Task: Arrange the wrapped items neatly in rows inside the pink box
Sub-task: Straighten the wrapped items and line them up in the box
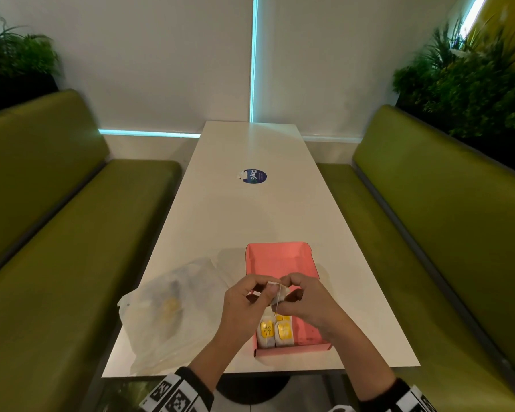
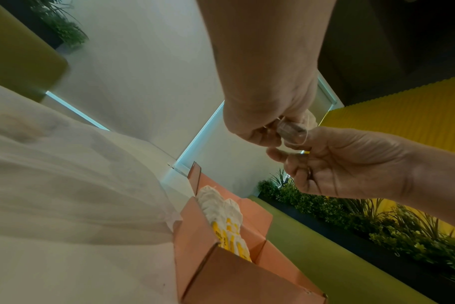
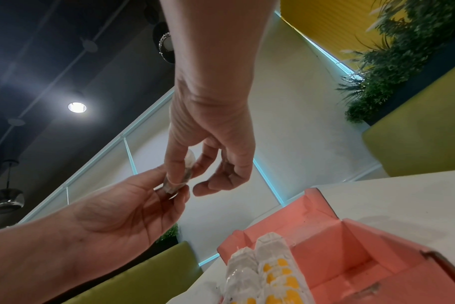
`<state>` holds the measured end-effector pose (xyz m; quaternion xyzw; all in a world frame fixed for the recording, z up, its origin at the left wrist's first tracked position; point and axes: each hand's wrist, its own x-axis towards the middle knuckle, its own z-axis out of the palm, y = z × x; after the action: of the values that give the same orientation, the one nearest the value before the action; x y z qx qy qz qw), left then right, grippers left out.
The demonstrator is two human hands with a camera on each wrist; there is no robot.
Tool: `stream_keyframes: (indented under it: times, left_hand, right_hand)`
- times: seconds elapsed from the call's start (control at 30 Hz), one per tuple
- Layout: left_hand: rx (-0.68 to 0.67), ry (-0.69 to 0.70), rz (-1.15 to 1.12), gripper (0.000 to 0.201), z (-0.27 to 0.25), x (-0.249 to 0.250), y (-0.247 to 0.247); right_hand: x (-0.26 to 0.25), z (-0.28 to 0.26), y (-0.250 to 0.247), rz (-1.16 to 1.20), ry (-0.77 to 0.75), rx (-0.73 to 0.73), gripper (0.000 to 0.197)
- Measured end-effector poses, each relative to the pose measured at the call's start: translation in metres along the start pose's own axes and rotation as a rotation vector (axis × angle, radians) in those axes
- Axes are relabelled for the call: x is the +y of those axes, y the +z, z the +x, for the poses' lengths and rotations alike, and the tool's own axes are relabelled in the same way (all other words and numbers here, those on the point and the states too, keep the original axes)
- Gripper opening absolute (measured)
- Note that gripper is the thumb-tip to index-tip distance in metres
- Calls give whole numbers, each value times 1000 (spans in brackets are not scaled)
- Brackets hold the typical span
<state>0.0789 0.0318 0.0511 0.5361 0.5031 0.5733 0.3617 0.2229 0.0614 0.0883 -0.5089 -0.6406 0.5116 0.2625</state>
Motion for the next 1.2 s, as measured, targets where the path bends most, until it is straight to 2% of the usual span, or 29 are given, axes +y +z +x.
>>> stream_keyframes:
  times: [0.17, 0.33, 0.47, 0.53, 0.6, 0.73, 0.9, 1.07, 1.13, 1.2]
  left_hand:
    - [23, -93, -122, 11, -2, 3, 3]
    - [61, -133, -137, 10, 0, 0, 5]
    - [108, -146, -122, 9, 2, -4, 6]
    - [109, -149, -129, 9, 3, -3, 6]
    - [97, -147, -146, 8, 3, -2, 6]
    - [56, -111, -75, 13, 3, -1, 6]
    - [14, -47, 8, 19, 2, 1, 4]
    - [111, 155, 192, 15, 3, -5, 0]
    - [68, 206, 262, 26, 2, -7, 0]
    - [37, 192, 354, 39, 0, -5, 1]
  right_hand:
    - [-1, 2, -5, -216, -37, 17, 25]
    - [-4, 1, -5, -364, -98, 5, 16]
    - [-4, -1, -5, -428, -42, -71, 18]
    - [-2, -1, -7, -402, -18, -59, 25]
    - [-2, -1, -11, -278, -8, -43, 26]
    - [-12, -5, -17, -38, -29, -81, 18]
    - [-10, -1, -11, 109, -5, 40, 8]
    - [-6, 4, -6, 88, -40, 333, 19]
    - [-6, 3, -4, 70, -59, 372, 21]
    - [-7, 0, 1, 62, -67, 338, 21]
